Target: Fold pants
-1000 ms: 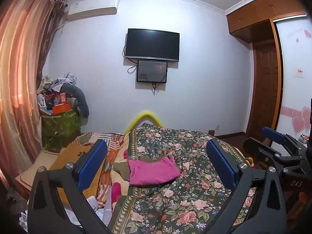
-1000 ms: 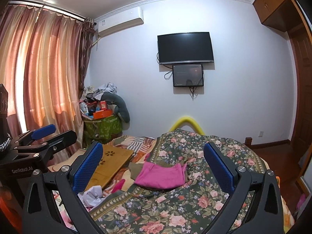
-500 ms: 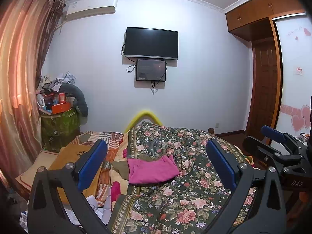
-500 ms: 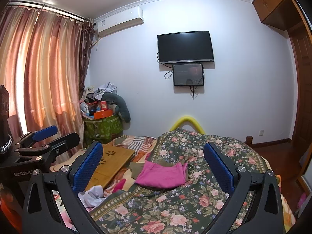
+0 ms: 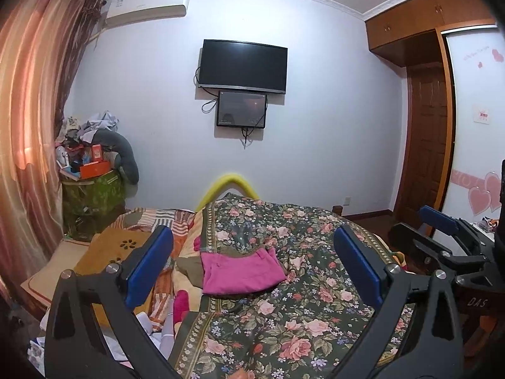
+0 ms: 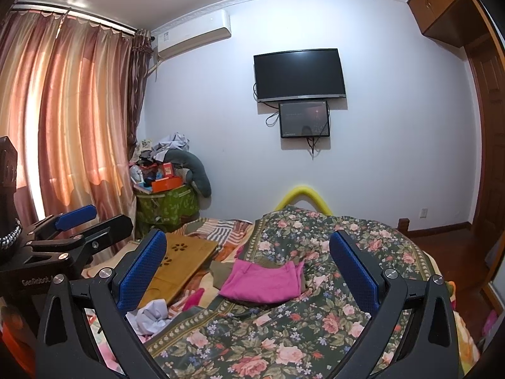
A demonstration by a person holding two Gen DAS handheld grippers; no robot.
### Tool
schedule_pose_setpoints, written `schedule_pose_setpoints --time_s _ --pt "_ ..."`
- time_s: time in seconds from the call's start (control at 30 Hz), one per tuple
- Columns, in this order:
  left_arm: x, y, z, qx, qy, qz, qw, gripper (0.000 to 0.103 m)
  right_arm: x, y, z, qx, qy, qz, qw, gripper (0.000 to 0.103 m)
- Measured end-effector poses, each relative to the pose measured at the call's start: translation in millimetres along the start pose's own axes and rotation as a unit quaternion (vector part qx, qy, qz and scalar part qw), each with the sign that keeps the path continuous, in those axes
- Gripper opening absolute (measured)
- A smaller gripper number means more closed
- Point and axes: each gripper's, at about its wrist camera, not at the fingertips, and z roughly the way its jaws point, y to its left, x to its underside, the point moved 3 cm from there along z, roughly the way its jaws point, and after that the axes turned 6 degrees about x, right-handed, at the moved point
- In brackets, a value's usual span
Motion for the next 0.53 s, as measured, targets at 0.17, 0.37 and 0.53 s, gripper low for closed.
schedule_pose_setpoints --time_s 0.17,0.37,0.53 --pt "0.7 -0.8 1.5 0.001 0.002 -0.001 1.0 0.103 -1.5 -1.1 -0.3 0.0 0.0 0.006 1.0 0.103" --pt "0.1 -1.1 2.5 -0.001 0.0 -0.003 1.0 0.103 -0.9 -1.2 -0.2 0.001 0.0 0.006 1.0 0.103" --pt "0.3 -1.5 2.7 -0.001 0.003 -0.002 1.0 0.103 -0.8 -0.8 -0.8 0.001 0.001 0.007 1.0 0.103"
